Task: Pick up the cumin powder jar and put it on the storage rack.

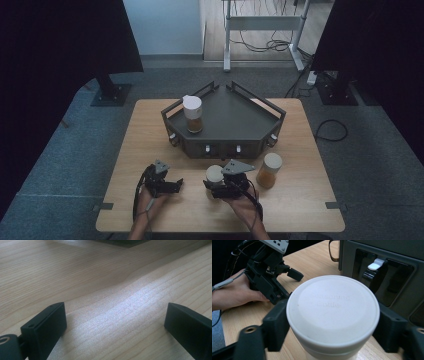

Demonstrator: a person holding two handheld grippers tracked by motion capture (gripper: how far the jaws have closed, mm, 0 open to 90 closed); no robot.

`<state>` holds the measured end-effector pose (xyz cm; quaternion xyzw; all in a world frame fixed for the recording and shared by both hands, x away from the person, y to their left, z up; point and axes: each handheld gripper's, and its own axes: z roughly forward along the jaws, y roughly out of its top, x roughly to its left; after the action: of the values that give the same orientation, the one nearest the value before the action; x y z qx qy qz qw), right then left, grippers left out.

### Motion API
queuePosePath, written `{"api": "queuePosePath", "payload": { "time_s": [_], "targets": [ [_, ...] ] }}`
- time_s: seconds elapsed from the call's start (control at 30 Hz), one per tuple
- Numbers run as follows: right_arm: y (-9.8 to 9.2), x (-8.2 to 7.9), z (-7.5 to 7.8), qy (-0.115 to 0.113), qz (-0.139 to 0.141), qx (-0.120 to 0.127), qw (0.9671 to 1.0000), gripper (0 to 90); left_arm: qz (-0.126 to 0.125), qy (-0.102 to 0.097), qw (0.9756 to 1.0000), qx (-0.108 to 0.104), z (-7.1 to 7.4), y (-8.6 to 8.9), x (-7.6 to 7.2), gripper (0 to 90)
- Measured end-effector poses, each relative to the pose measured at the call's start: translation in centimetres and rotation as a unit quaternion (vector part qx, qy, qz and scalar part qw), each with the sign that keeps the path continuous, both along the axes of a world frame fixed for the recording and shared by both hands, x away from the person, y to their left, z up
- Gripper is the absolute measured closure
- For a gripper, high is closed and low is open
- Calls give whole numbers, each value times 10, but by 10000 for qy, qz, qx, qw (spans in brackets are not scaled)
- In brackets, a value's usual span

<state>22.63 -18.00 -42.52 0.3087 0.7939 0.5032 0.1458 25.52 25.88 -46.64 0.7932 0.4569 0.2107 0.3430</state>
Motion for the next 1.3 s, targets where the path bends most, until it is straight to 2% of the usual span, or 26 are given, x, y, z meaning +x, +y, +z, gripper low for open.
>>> {"api": "queuePosePath", "payload": {
  "time_s": [0.67,1.3],
  "targets": [
    [3,-7,2,-20,-138,28,9999,322,-1,1,10000,0,0,0,0,41],
    [-1,-12,25,-237,-140,70,9996,322,-16,3,10000,-1,0,0,0,41]
  ]
}}
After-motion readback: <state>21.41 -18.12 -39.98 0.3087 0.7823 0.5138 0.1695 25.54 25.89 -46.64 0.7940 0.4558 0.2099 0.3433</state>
